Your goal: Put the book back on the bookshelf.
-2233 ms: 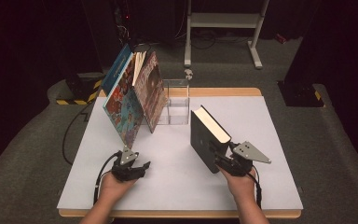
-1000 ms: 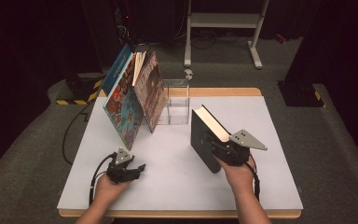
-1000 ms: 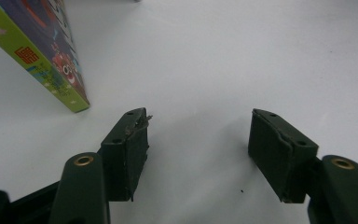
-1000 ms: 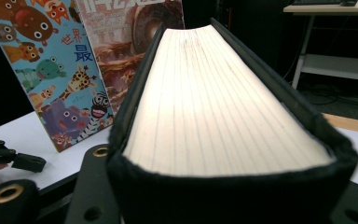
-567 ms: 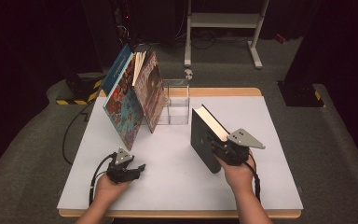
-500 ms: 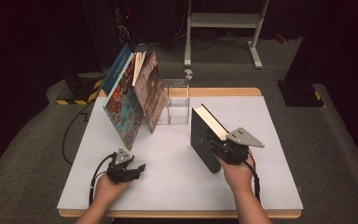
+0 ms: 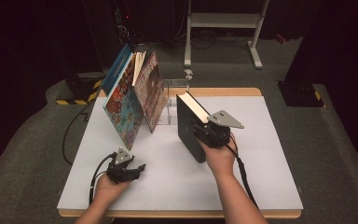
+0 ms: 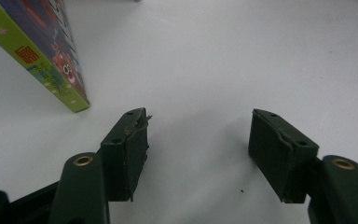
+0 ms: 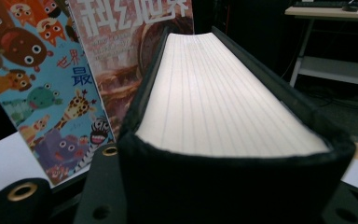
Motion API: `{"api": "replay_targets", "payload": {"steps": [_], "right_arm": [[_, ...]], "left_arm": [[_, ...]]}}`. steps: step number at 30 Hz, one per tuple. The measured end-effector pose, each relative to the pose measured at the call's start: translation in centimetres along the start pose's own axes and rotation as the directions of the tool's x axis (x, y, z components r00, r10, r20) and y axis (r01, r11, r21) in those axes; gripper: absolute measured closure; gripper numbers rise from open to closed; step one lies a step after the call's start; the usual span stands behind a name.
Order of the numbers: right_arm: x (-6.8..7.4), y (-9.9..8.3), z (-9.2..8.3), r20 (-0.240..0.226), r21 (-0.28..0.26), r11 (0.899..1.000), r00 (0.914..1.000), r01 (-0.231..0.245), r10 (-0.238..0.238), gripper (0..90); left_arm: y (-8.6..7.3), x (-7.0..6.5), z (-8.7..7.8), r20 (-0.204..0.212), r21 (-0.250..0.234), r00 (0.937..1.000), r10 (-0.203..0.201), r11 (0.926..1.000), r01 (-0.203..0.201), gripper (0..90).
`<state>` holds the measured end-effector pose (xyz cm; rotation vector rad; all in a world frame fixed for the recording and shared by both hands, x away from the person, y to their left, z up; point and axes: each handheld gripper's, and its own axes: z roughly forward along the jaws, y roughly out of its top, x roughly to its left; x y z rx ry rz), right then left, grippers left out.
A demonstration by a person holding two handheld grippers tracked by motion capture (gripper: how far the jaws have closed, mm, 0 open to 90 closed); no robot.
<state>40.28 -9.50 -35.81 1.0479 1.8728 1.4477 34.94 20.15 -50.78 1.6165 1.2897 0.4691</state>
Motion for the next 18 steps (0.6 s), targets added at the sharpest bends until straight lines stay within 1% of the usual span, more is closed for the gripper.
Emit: {"api": "replay_targets", "payload": {"steps": [4,5,8,11,13,15,18], "right_arm": [[0.5,0.8,2.0,0.031,-0.003,1.0,0.9995,-0.004,0.004,53.9],[0.6,0.9,2.4,0.041,-0.004,1.0,0.9991,-0.011,0.011,53.9],[0.6,1.2,3.7,0.055,-0.023,0.999,0.9982,-0.023,0.024,53.9],[0.7,1.6,4.9,0.071,-0.021,0.999,0.9971,-0.026,0.028,53.8],[0.7,1.8,5.7,0.094,-0.018,0.999,0.9951,-0.027,0.028,53.8],[0.6,1.8,6.4,0.118,-0.014,0.999,0.9926,-0.029,0.031,53.8],[0.2,1.9,7.4,0.12,-0.018,0.999,0.9916,-0.045,0.047,53.9]], "left_arm": [[0.0,0.0,0.0,0.003,0.003,1.0,0.0,1.0,0.0,37.3],[0.0,0.0,0.0,0.002,-0.002,1.0,-0.003,1.0,0.003,37.3],[0.0,0.0,0.0,0.004,0.004,1.0,0.0,1.0,0.0,37.3],[0.0,0.0,0.0,0.005,0.004,1.0,0.0,1.0,0.0,37.2],[0.0,0.0,0.0,0.006,0.004,1.0,0.0,1.0,0.0,37.2],[0.0,0.0,0.0,0.004,-0.001,1.0,-0.003,1.0,0.003,37.3],[0.0,0.0,0.0,0.006,-0.004,1.0,-0.007,1.0,0.007,37.3]]}}
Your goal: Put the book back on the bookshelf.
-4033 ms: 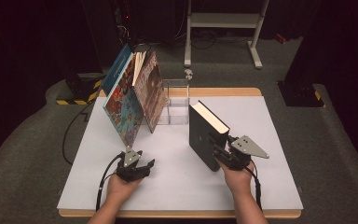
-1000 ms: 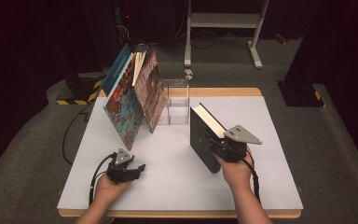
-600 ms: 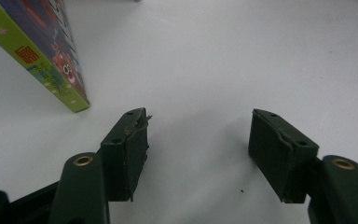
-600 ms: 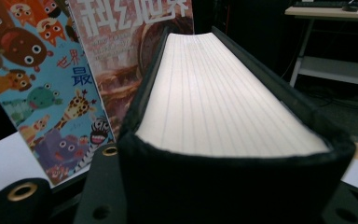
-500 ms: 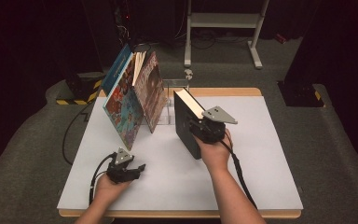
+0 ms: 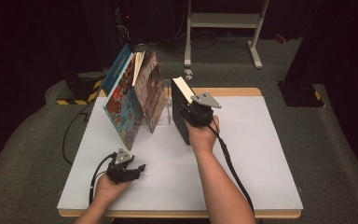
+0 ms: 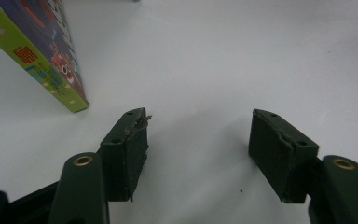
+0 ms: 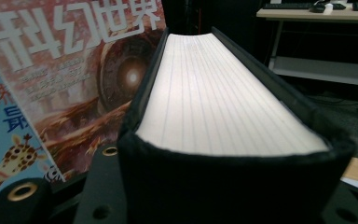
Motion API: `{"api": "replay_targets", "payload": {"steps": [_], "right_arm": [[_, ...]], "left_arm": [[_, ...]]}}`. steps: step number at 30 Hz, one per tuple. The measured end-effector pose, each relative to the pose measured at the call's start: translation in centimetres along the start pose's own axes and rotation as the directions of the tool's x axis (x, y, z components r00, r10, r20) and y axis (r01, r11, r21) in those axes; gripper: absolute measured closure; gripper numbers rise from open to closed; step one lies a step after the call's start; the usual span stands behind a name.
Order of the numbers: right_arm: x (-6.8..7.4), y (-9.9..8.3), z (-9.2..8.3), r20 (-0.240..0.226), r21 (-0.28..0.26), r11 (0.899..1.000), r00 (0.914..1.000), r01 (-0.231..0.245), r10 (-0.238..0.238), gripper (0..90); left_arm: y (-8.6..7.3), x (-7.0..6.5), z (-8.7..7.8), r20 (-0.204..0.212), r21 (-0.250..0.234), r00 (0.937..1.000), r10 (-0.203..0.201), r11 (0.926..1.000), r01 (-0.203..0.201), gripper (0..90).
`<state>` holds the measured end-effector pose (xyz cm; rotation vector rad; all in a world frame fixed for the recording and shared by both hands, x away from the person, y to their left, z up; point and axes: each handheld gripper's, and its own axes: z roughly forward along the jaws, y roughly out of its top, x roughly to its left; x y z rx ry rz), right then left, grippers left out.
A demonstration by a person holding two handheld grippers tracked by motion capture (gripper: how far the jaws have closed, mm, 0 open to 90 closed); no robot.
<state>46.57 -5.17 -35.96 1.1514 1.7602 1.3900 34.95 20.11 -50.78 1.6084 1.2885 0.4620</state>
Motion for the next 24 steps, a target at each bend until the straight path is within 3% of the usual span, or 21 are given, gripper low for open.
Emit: {"api": "replay_targets", "payload": {"steps": [6,11,13,16,24], "right_arm": [[0.0,0.5,2.2,0.056,-0.009,1.0,0.9984,-0.01,0.011,53.8],[-0.2,0.8,4.2,0.075,-0.011,1.0,0.9969,-0.021,0.022,53.8],[-0.2,1.0,4.8,0.092,-0.012,1.0,0.9956,-0.019,0.02,53.8],[-0.2,1.1,5.6,0.093,-0.007,0.999,0.9949,-0.037,0.038,53.8],[0.0,1.2,7.4,0.118,-0.018,1.0,0.9927,-0.021,0.023,53.8]], "left_arm": [[0.0,0.0,0.0,-0.001,0.006,1.0,0.005,1.0,-0.005,37.5],[0.0,0.1,-0.1,0.001,0.008,1.0,0.007,0.9999,-0.007,37.5],[0.0,0.0,0.0,0.001,-0.007,1.0,-0.007,1.0,0.007,37.4],[0.0,0.0,0.0,0.002,-0.002,1.0,-0.002,1.0,0.002,37.4],[0.0,0.0,0.0,0.008,-0.006,0.9999,-0.007,1.0,0.007,37.4]]}}
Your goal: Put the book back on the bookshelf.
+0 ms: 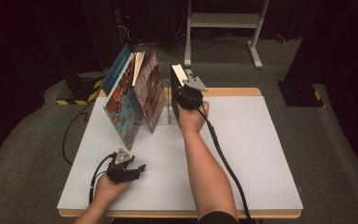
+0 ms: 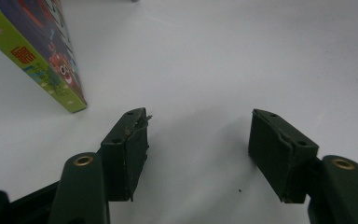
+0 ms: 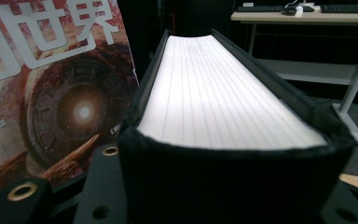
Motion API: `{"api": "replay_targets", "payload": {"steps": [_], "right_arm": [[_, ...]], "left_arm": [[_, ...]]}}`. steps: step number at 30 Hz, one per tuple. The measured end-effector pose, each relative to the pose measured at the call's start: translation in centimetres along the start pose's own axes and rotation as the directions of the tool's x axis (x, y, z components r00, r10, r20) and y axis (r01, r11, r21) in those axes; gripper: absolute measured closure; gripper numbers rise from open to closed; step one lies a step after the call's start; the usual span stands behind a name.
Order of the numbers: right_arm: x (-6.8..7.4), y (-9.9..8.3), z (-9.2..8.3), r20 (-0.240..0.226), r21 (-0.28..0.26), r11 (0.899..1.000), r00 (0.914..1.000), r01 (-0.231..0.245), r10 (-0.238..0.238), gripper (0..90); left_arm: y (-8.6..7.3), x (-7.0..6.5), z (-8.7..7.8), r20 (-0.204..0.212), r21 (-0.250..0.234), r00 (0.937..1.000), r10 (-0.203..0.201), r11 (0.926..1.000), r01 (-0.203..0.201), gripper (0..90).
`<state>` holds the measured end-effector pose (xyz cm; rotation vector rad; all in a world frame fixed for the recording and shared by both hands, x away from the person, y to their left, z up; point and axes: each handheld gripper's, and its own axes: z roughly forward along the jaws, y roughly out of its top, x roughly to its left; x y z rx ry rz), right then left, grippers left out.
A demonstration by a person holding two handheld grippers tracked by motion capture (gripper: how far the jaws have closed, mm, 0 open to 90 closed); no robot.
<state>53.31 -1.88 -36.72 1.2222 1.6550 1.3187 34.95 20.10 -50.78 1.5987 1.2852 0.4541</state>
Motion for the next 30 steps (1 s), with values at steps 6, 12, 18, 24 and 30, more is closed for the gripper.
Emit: {"api": "replay_targets", "payload": {"steps": [6,12,18,24,30], "right_arm": [[0.4,0.4,1.2,0.014,-0.014,1.0,0.9998,0.013,-0.013,53.8],[0.8,0.4,2.1,0.021,-0.007,0.999,0.9992,0.033,-0.033,53.8],[0.8,0.0,2.7,0.028,0.002,0.999,0.999,0.036,-0.036,53.8],[0.5,-0.8,2.9,0.031,-0.008,1.0,0.9993,0.022,-0.022,53.5],[0.6,-1.5,2.2,0.035,-0.011,1.0,0.9991,0.025,-0.025,52.6]], "left_arm": [[0.0,0.0,0.0,0.002,0.0,1.0,0.0,1.0,0.0,37.5],[0.0,0.0,0.0,0.004,-0.003,1.0,-0.006,1.0,0.006,37.6],[0.0,-0.1,0.1,0.005,-0.012,0.9999,-0.011,0.9999,0.011,37.6],[0.0,0.0,0.0,0.007,-0.004,1.0,-0.004,1.0,0.004,37.8],[-0.1,-0.1,-0.1,0.005,0.005,0.9999,0.014,0.9999,-0.014,37.9]]}}
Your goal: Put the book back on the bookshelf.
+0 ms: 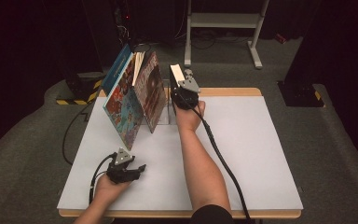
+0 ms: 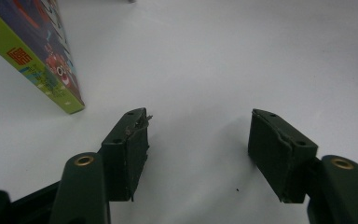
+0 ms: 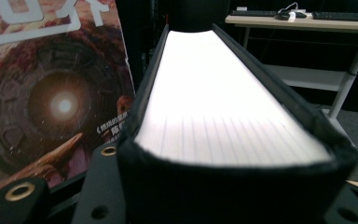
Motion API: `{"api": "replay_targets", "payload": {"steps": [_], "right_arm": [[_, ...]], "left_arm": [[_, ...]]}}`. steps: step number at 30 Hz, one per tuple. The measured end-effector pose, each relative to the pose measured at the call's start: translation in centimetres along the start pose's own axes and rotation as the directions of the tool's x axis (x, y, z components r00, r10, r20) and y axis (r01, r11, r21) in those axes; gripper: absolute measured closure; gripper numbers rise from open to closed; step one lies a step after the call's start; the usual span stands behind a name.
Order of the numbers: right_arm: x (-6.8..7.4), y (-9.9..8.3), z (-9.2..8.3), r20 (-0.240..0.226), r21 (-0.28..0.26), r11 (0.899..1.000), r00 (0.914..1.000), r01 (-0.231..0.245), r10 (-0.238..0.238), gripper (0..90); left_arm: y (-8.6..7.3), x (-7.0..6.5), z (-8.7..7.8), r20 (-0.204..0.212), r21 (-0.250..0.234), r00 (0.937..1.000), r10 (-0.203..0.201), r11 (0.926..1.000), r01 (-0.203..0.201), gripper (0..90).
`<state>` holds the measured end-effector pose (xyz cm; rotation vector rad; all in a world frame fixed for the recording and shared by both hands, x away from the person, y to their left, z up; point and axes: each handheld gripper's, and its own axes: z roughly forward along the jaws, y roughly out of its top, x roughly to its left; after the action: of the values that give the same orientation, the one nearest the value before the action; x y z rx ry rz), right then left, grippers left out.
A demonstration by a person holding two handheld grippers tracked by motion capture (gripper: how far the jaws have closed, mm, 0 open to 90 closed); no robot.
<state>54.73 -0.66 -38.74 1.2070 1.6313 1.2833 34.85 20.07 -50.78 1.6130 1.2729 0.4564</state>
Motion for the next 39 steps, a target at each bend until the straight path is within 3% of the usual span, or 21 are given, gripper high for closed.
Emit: {"api": "replay_targets", "payload": {"steps": [22,27,34,39], "right_arm": [[-0.4,-0.8,-1.7,-0.038,0.057,0.998,0.9993,0.0,0.002,49.5],[0.3,-0.6,-1.9,0.053,0.069,0.997,0.9985,-0.015,0.012,52.5],[1.6,-0.9,-2.0,0.143,0.046,0.999,0.9896,-0.013,0.007,52.6],[1.8,-1.0,-1.9,0.164,0.039,0.999,0.9861,-0.028,0.022,52.1]], "left_arm": [[0.0,0.0,0.0,0.0,-0.001,1.0,0.003,1.0,-0.003,37.9],[0.0,0.0,0.0,-0.002,0.002,1.0,0.007,1.0,-0.007,37.9],[0.0,0.0,0.1,-0.002,-0.003,1.0,0.001,1.0,-0.001,37.9],[0.0,0.0,0.0,-0.001,-0.002,1.0,0.002,1.0,-0.002,37.9]]}}
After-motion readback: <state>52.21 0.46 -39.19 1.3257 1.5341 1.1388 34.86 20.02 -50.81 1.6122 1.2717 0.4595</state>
